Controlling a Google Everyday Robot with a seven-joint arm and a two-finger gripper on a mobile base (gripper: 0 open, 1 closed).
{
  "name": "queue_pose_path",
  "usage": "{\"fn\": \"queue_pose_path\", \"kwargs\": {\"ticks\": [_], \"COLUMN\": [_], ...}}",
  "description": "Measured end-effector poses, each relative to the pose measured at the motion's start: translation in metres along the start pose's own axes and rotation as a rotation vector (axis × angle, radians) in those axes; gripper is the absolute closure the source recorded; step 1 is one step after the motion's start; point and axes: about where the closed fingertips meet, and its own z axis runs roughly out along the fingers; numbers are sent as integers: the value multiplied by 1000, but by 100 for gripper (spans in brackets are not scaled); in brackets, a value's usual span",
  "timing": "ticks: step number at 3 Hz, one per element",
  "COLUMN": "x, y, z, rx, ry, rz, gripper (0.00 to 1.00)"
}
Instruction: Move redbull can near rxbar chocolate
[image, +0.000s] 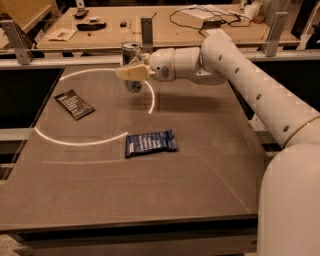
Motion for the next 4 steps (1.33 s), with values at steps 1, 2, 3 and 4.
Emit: {"fn": "queue_pose_path", "kwargs": {"ticks": [1, 2, 3, 4], "x": [1, 1, 2, 4], "y": [11, 24, 35, 46], "z": [19, 39, 55, 65], "rx": [-47, -102, -142, -169], "ry": [8, 16, 18, 9], "rz": [-22, -39, -54, -55], "gripper": [100, 100, 100, 100]}}
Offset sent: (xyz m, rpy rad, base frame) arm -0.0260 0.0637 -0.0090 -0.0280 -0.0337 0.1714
